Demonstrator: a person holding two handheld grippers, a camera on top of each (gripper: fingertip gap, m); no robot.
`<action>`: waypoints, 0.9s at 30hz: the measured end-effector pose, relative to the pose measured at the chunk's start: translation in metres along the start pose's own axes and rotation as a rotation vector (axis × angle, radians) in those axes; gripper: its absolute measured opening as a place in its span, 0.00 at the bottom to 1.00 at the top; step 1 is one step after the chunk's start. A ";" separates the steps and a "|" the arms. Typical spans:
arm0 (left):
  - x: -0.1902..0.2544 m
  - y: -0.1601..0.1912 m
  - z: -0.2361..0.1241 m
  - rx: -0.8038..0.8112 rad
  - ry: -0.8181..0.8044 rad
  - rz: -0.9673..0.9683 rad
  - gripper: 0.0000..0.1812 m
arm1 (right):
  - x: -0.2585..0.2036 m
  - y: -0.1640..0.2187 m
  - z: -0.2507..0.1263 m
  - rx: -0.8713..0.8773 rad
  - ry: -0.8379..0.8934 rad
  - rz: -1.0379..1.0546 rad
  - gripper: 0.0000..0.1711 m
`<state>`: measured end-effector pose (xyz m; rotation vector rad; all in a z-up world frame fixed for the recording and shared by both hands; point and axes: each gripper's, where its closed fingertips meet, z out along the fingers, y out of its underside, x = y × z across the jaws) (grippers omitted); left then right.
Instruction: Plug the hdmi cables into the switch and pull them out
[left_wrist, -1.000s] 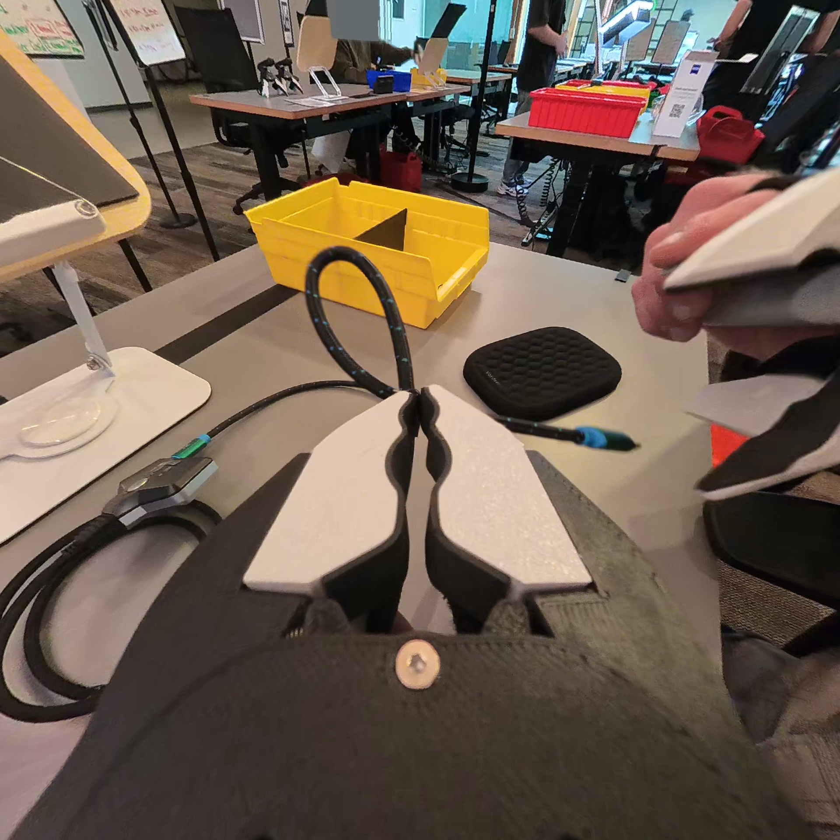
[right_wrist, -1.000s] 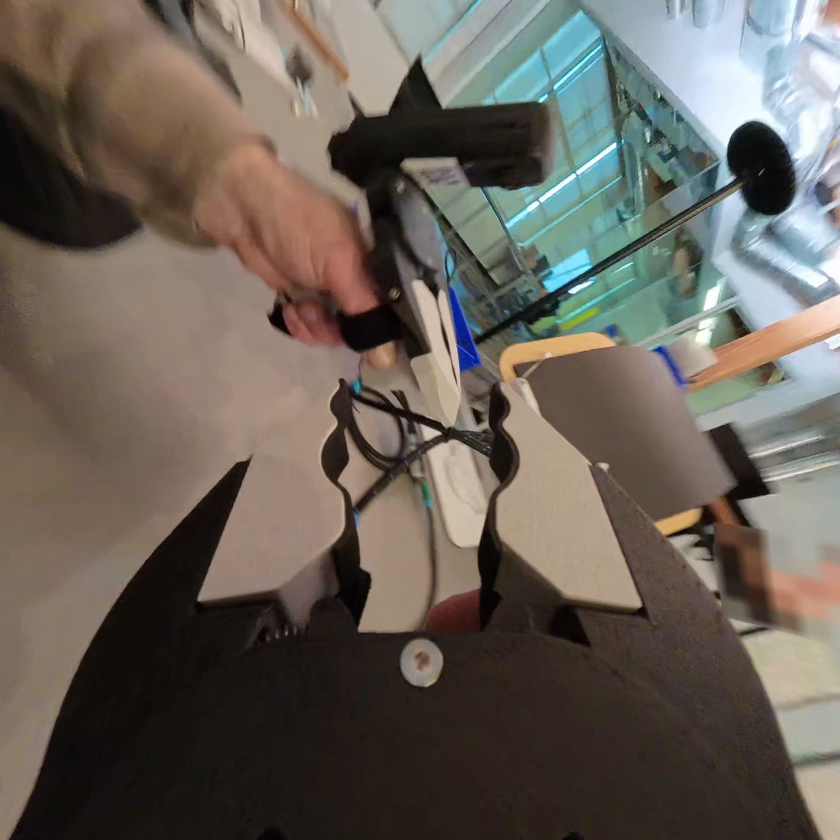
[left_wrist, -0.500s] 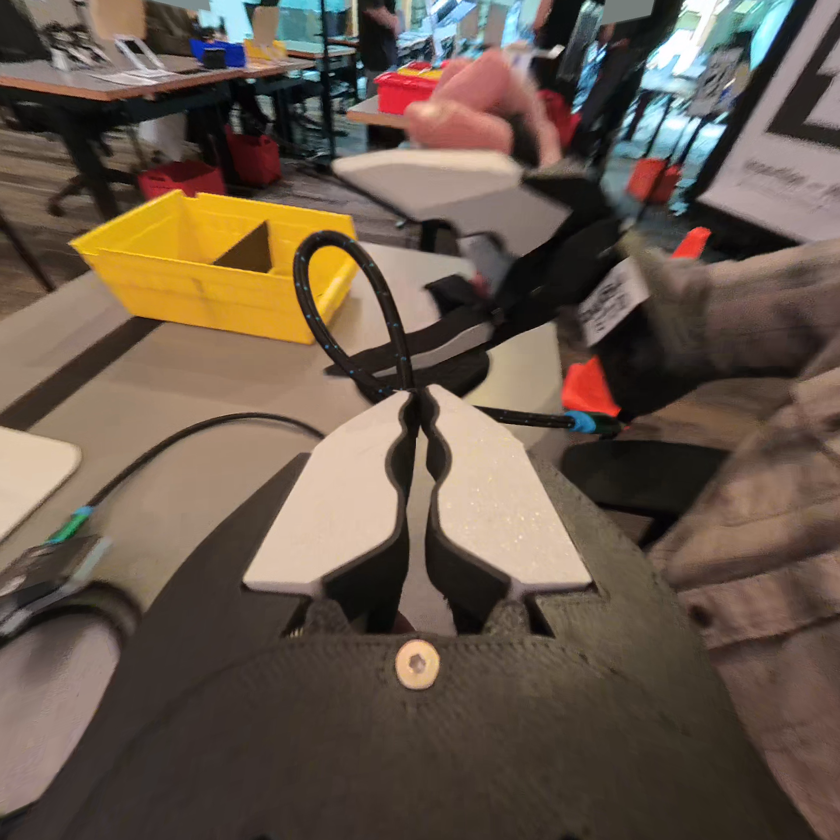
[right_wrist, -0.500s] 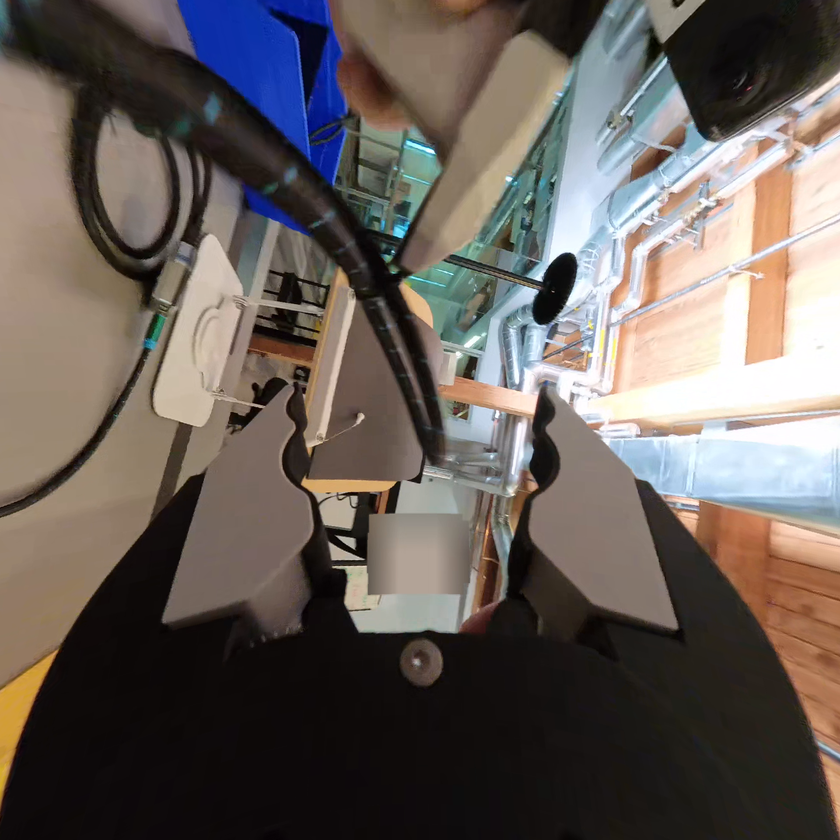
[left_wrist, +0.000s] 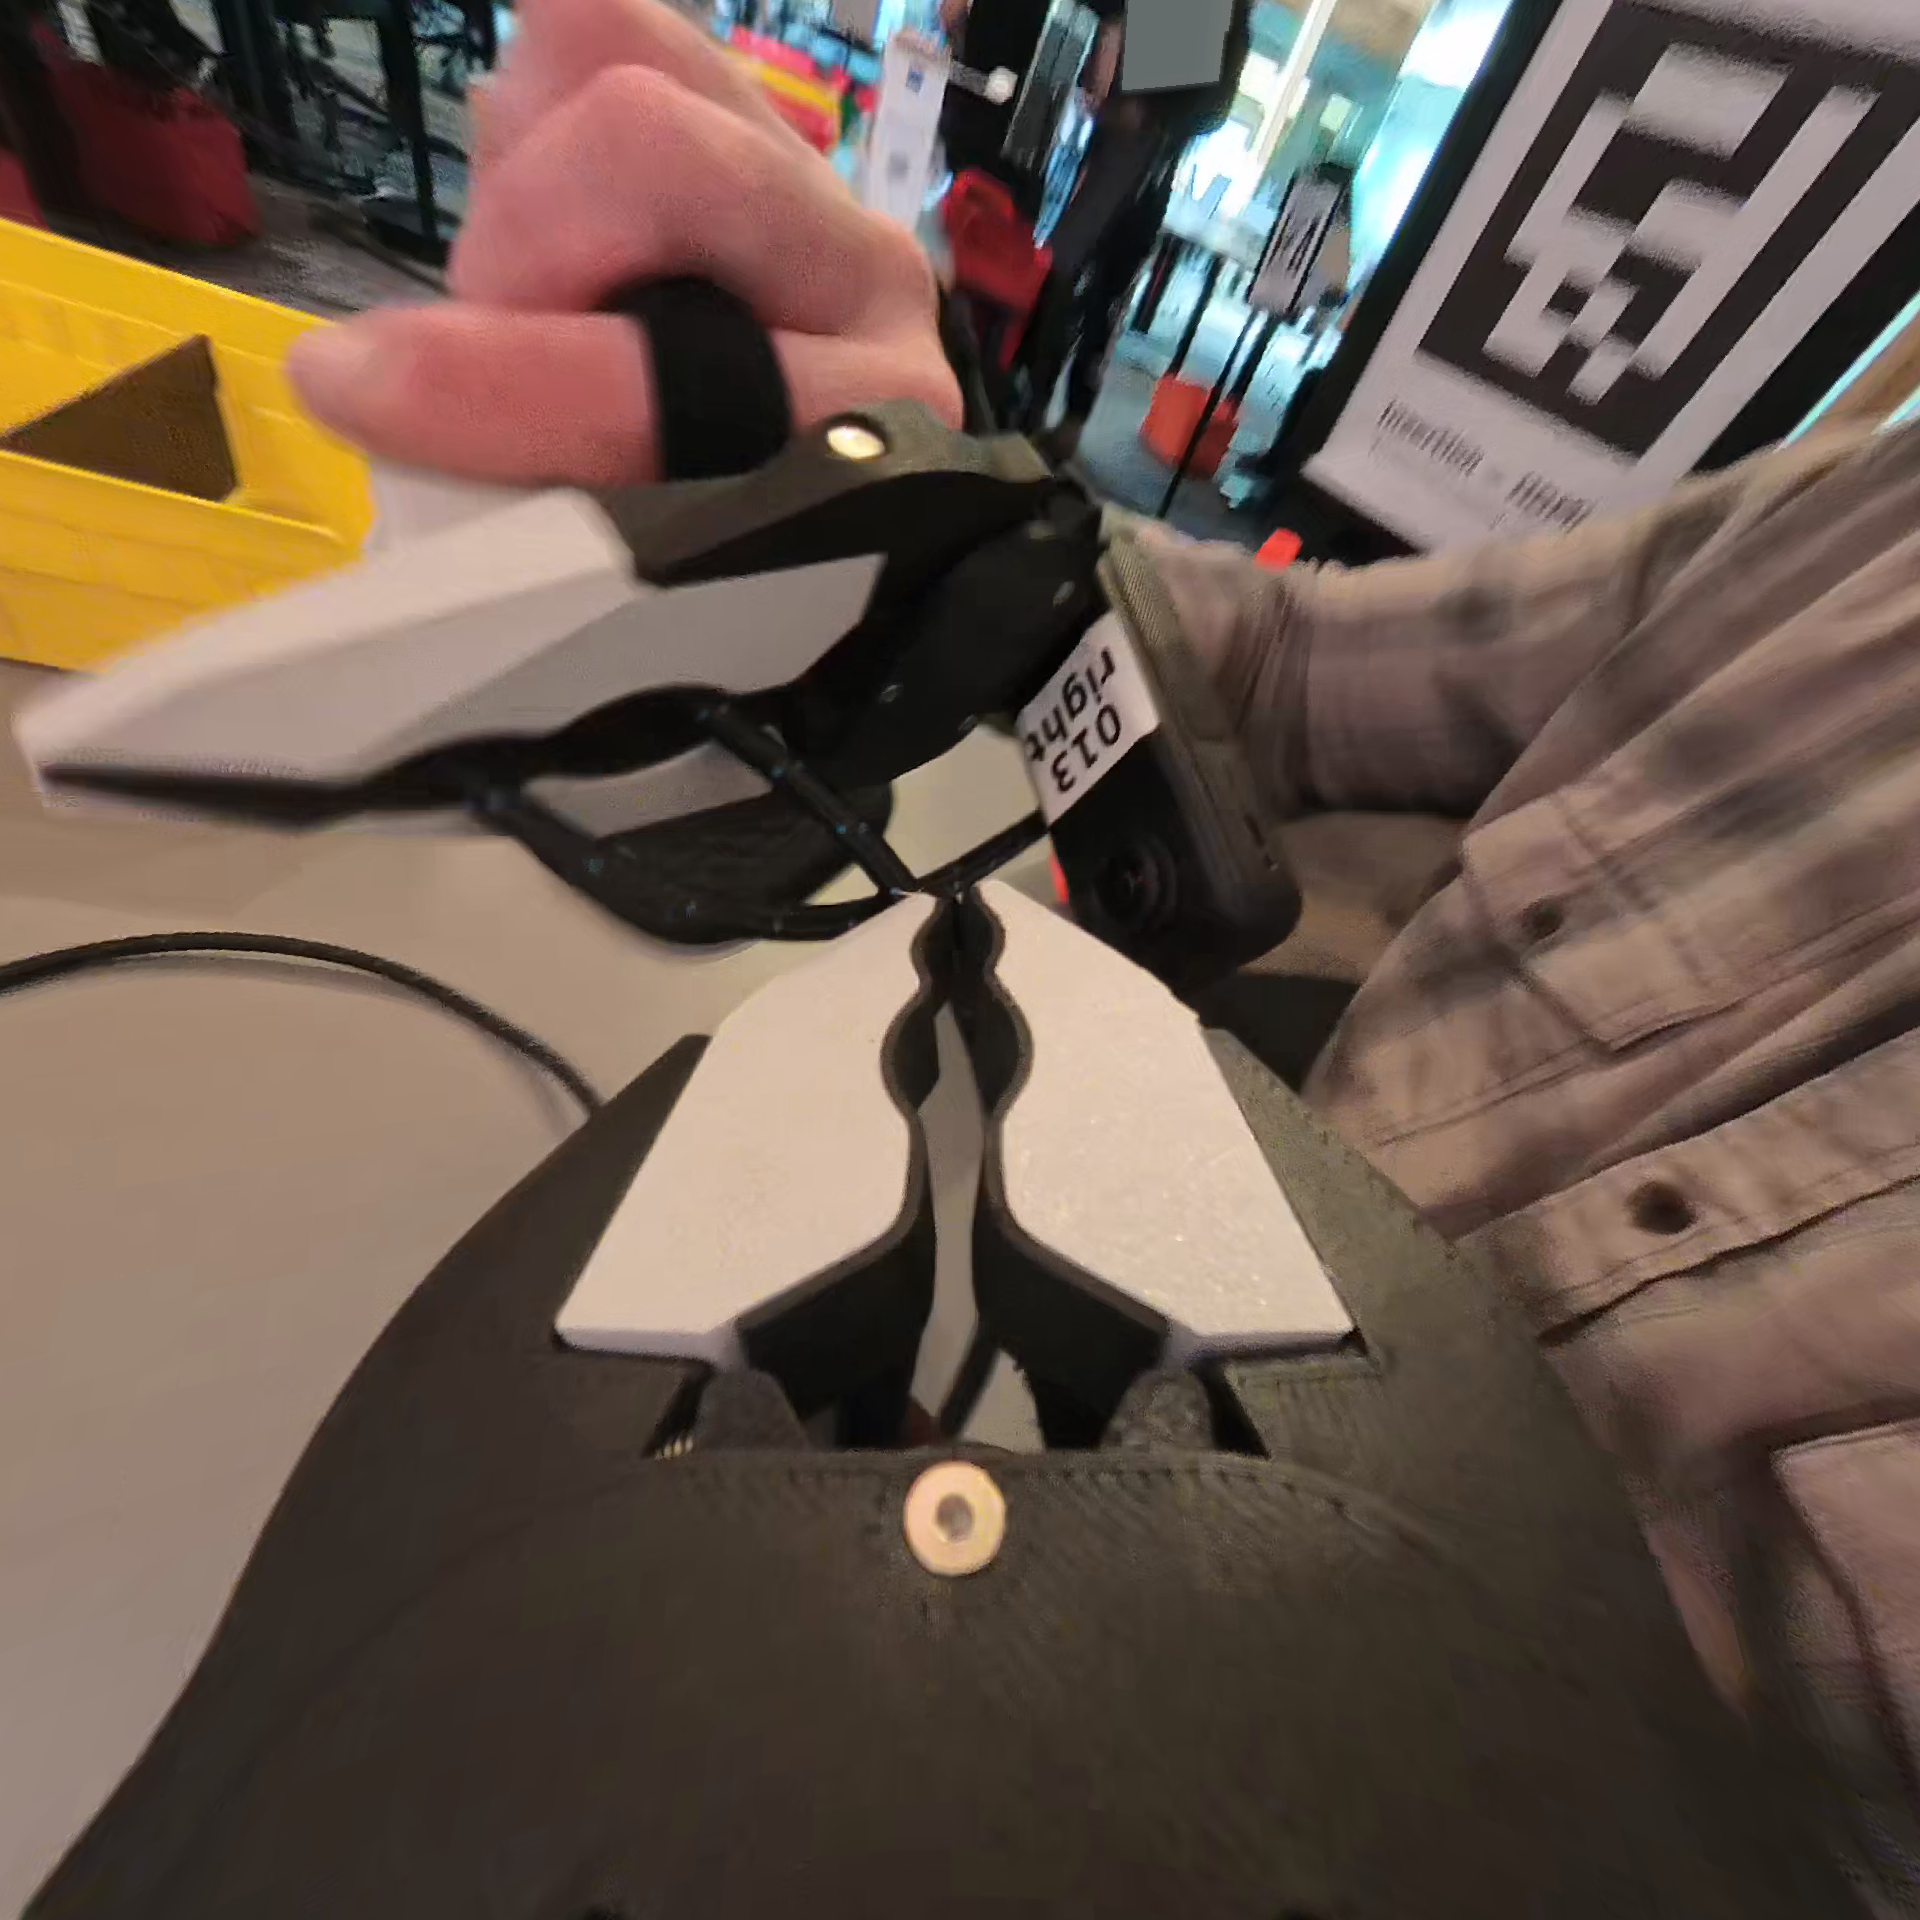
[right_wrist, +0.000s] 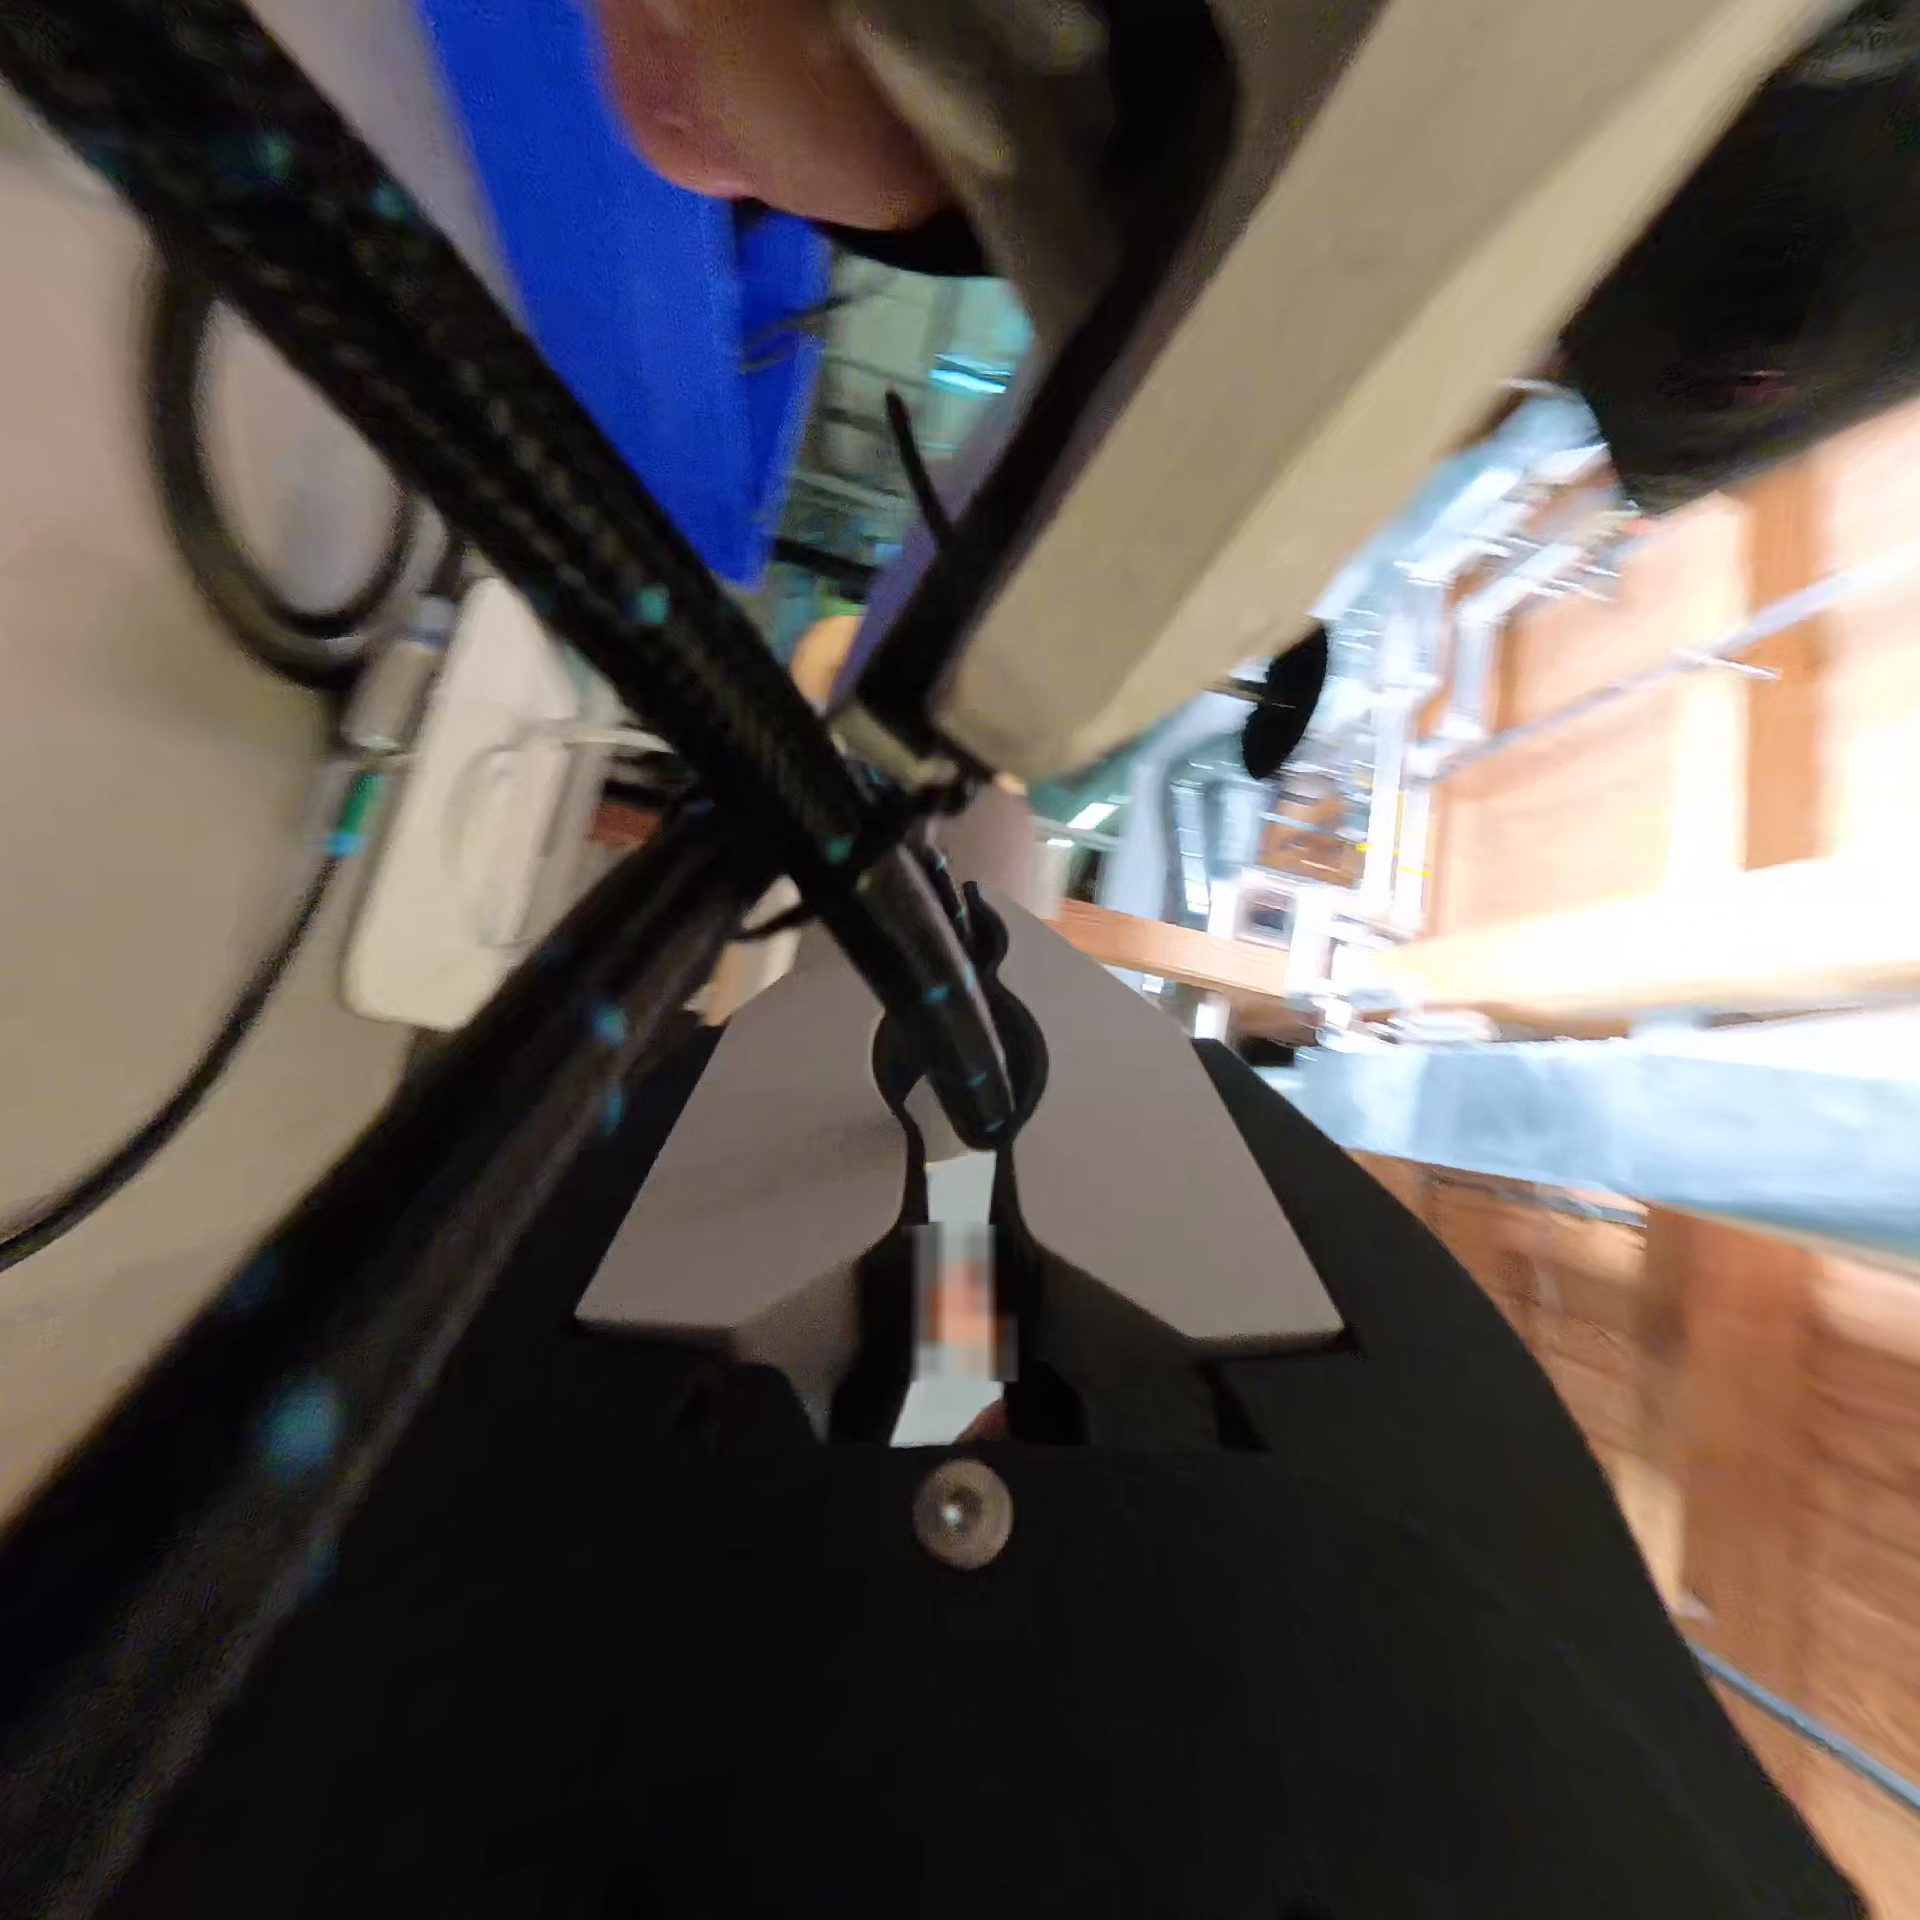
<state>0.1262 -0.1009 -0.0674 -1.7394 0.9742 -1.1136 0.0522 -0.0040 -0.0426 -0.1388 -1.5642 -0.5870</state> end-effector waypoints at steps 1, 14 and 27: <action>-0.001 0.002 0.001 -0.031 -0.029 0.040 0.00 | -0.010 0.000 0.002 -0.005 -0.068 -0.005 0.00; 0.008 -0.051 -0.016 0.247 -0.004 0.305 0.00 | -0.048 -0.098 -0.064 0.681 -0.980 0.988 0.00; -0.074 -0.046 -0.041 0.302 -0.516 0.281 0.00 | 0.011 -0.117 -0.032 0.938 -0.833 2.223 0.44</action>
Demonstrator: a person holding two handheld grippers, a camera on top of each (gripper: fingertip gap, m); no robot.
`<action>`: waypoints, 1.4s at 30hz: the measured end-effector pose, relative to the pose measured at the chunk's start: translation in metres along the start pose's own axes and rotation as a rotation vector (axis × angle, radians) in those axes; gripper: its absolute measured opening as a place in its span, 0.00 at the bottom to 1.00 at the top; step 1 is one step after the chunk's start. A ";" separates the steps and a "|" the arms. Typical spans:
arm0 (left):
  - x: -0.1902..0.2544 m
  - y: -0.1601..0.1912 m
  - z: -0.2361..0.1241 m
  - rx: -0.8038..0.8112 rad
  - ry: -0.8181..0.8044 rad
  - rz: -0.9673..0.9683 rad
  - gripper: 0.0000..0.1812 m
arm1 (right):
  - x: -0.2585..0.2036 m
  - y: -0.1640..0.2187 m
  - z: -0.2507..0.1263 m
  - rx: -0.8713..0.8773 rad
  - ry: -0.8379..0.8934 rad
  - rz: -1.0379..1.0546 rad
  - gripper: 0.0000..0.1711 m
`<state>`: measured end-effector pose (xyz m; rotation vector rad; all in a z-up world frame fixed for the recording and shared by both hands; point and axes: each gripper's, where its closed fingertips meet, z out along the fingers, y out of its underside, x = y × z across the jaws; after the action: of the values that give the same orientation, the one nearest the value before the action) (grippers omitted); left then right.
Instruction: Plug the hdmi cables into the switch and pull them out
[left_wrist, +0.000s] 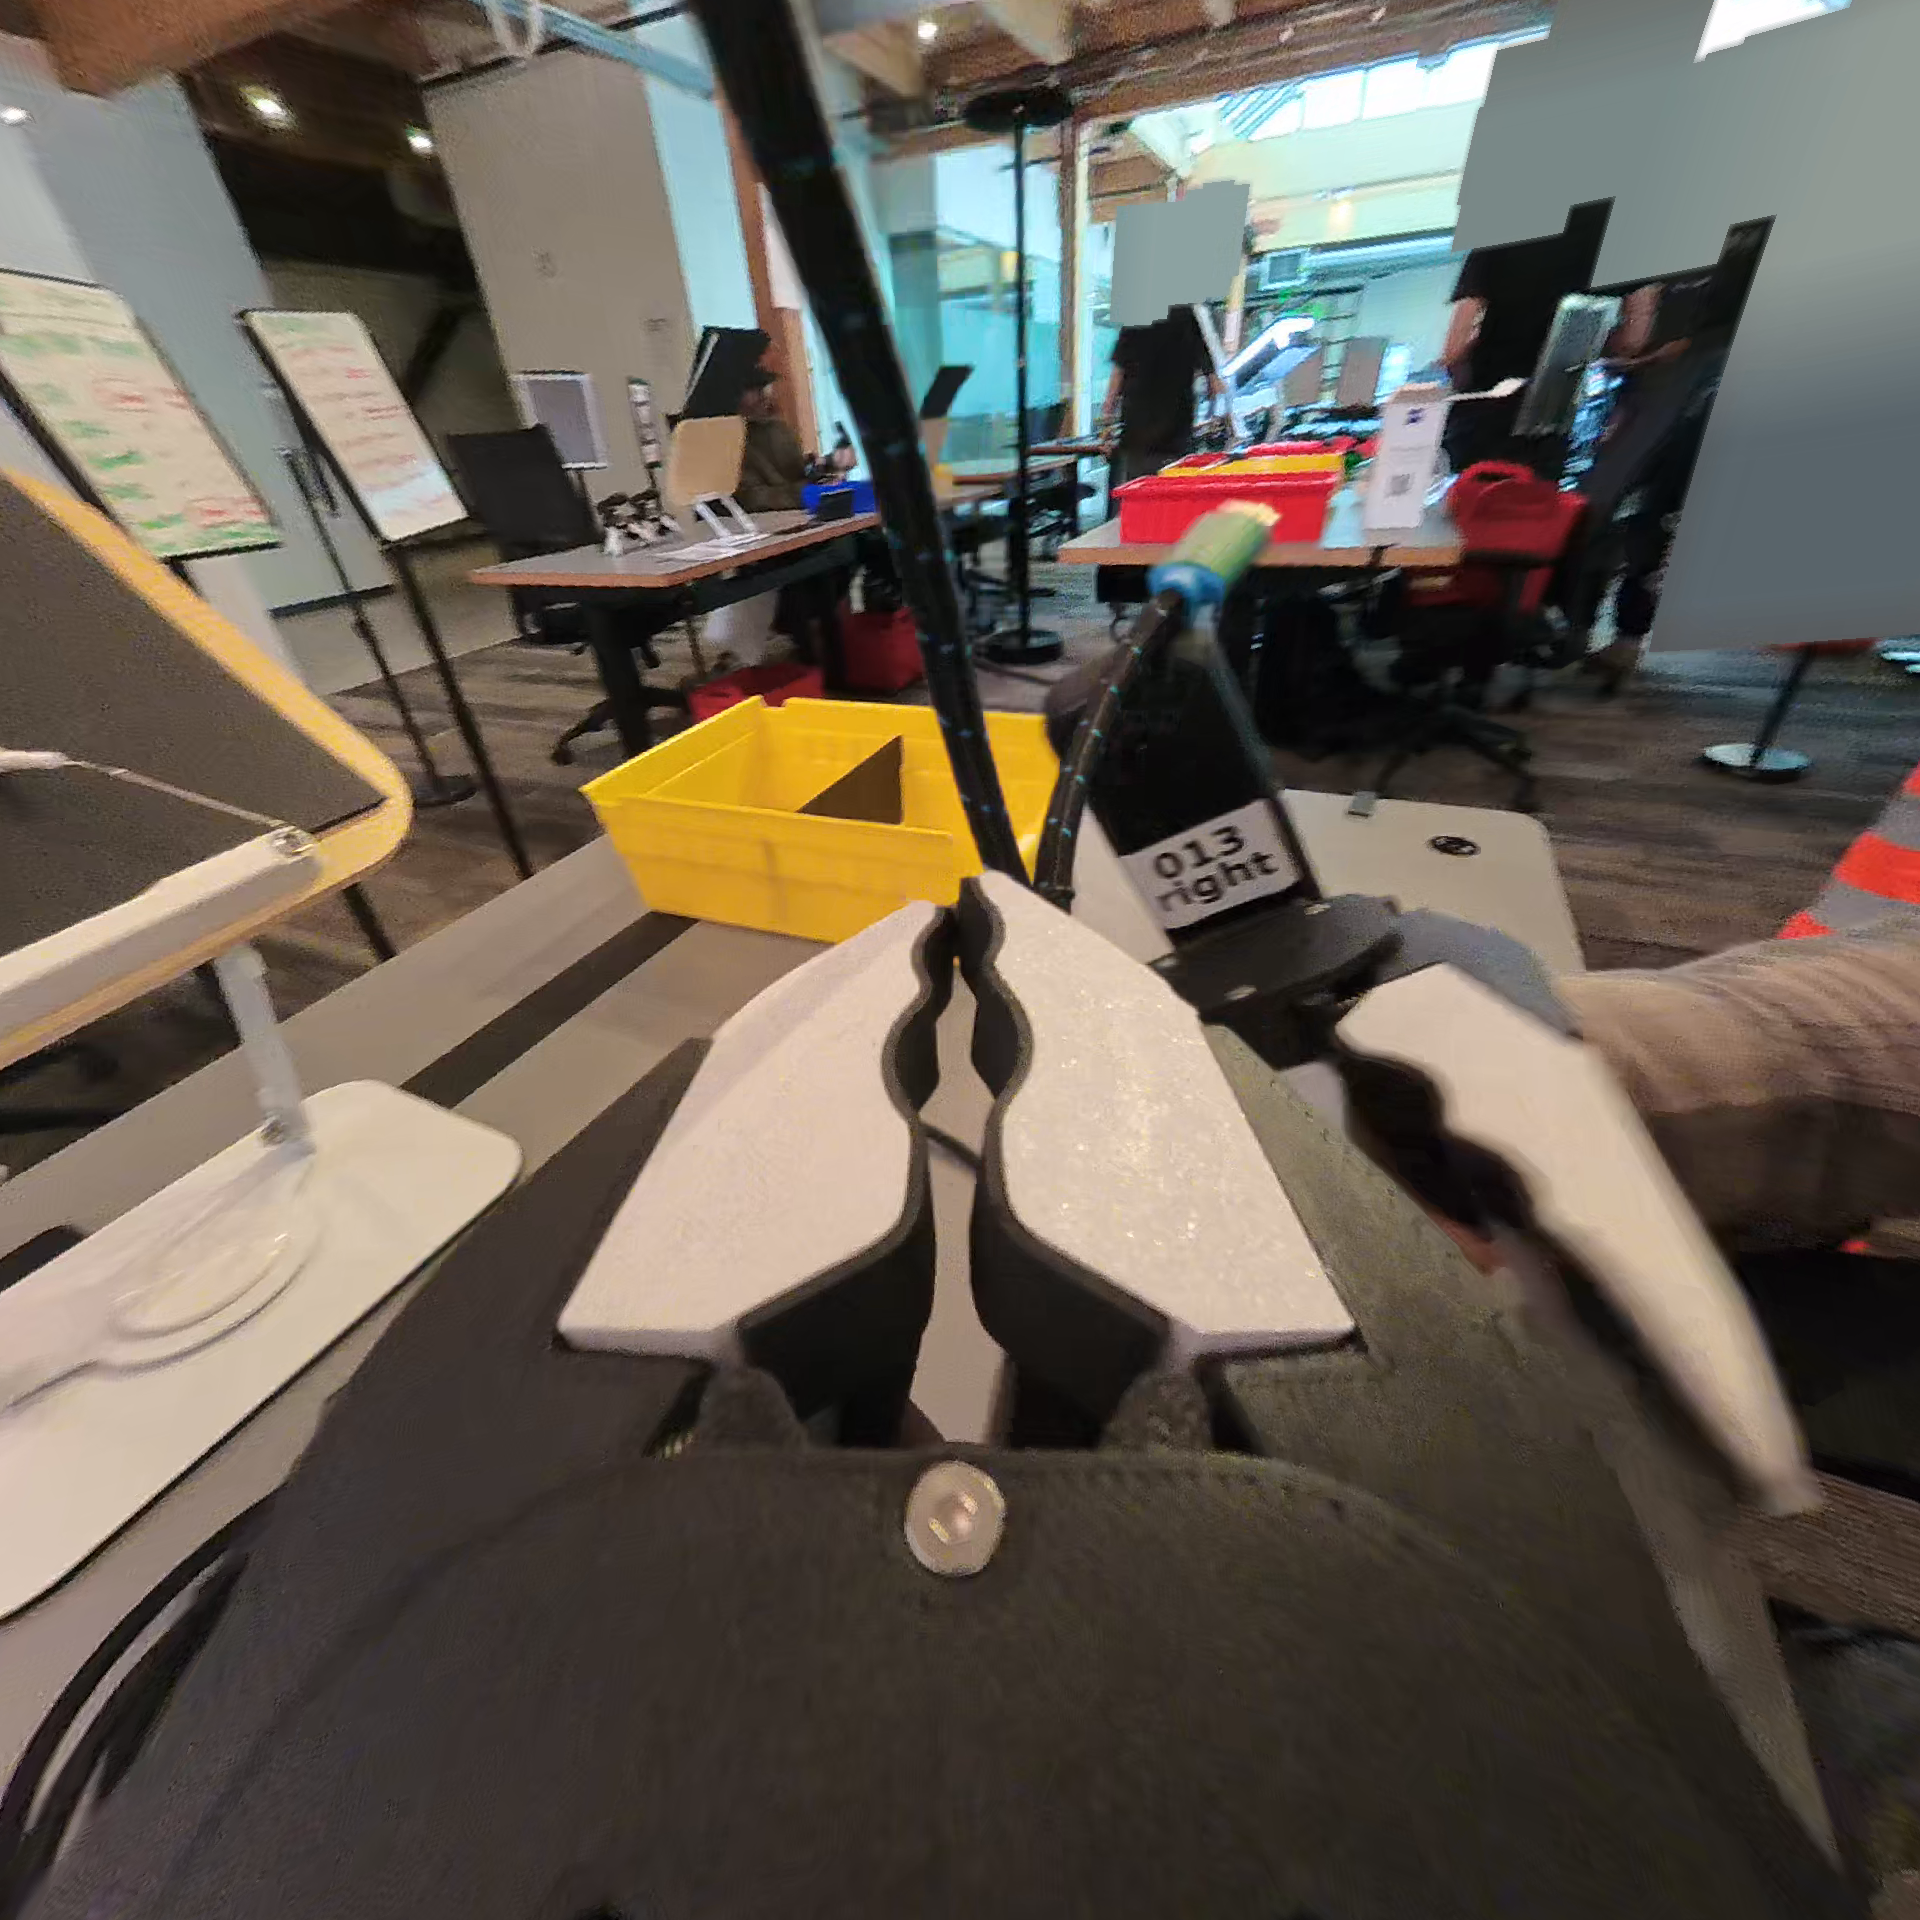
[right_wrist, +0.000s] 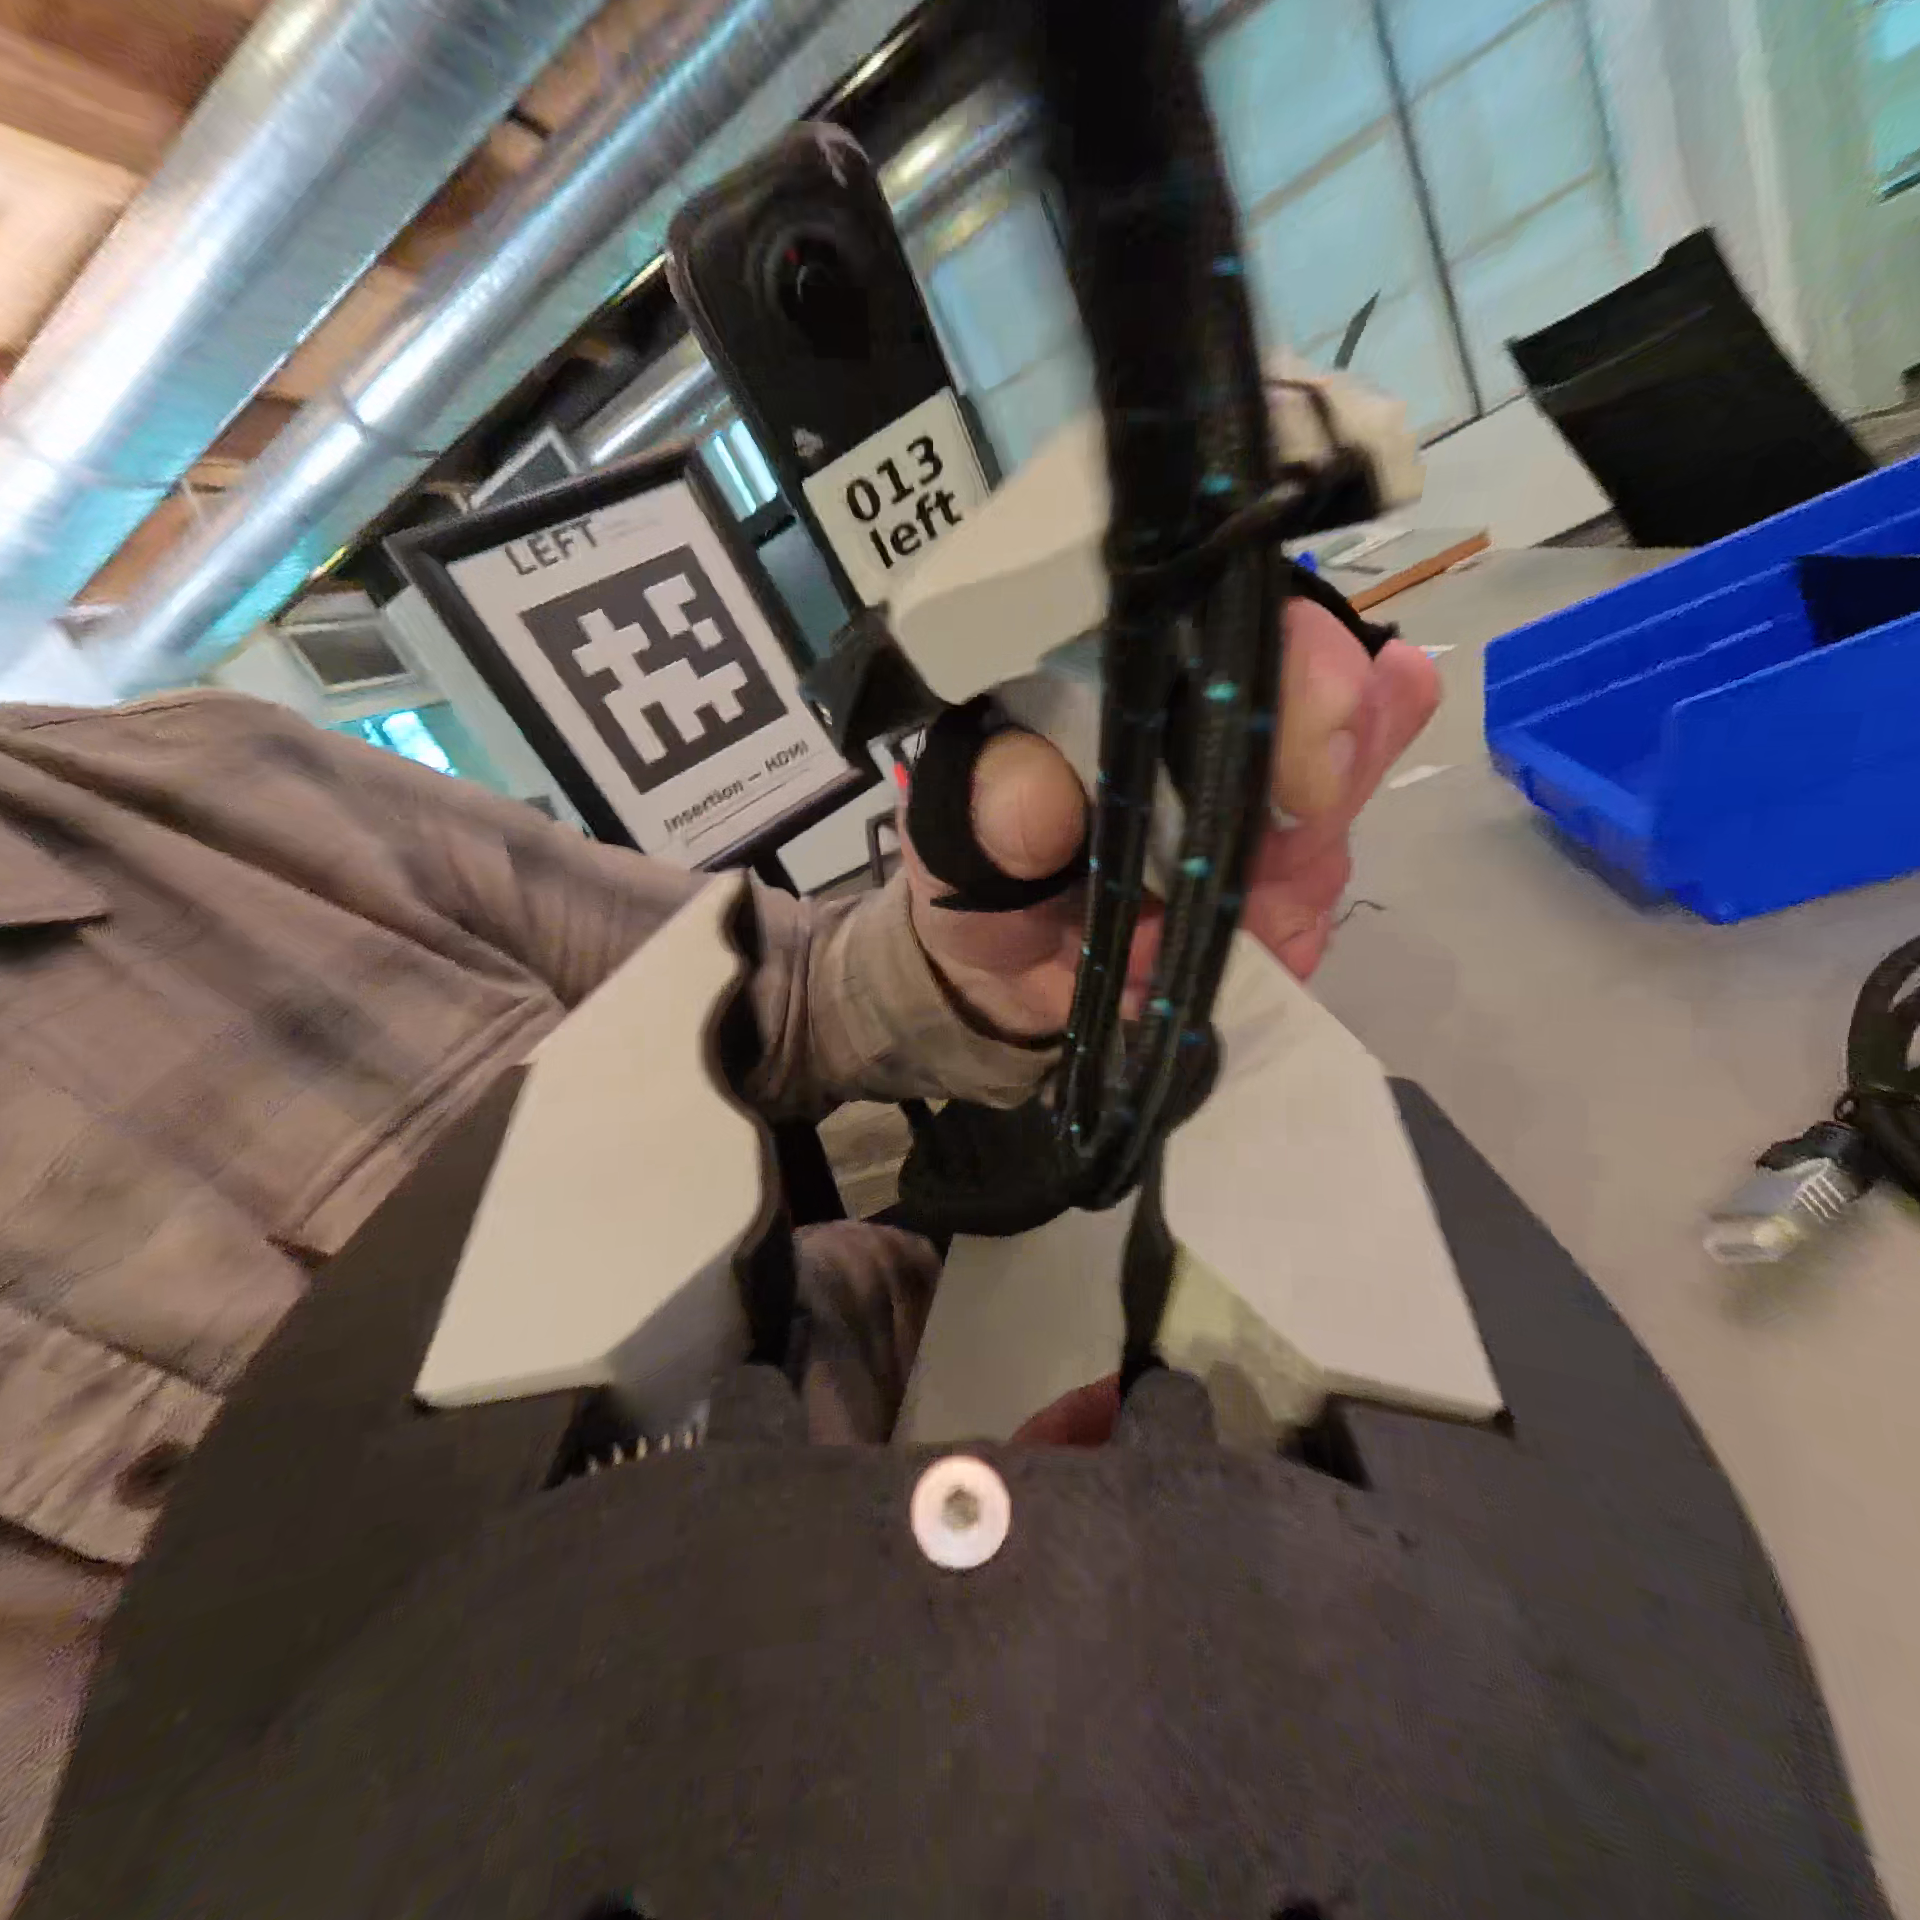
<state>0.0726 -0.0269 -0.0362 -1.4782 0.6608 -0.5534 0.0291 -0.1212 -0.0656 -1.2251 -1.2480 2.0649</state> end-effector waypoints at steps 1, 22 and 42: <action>-0.004 0.003 -0.001 -0.014 -0.020 0.006 0.00 | 0.000 -0.001 0.001 0.017 0.018 0.003 0.52; -0.026 0.025 -0.004 -0.120 -0.265 0.227 0.00 | 0.043 -0.014 -0.054 -0.160 0.634 -0.202 0.39; 0.007 -0.011 -0.025 0.059 0.134 0.019 0.00 | 0.031 0.026 -0.084 -0.422 0.497 -0.557 0.43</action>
<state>0.0607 -0.0506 -0.0248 -1.3869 0.7556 -0.6561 0.0866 -0.0716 -0.1197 -1.2667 -1.5800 1.0562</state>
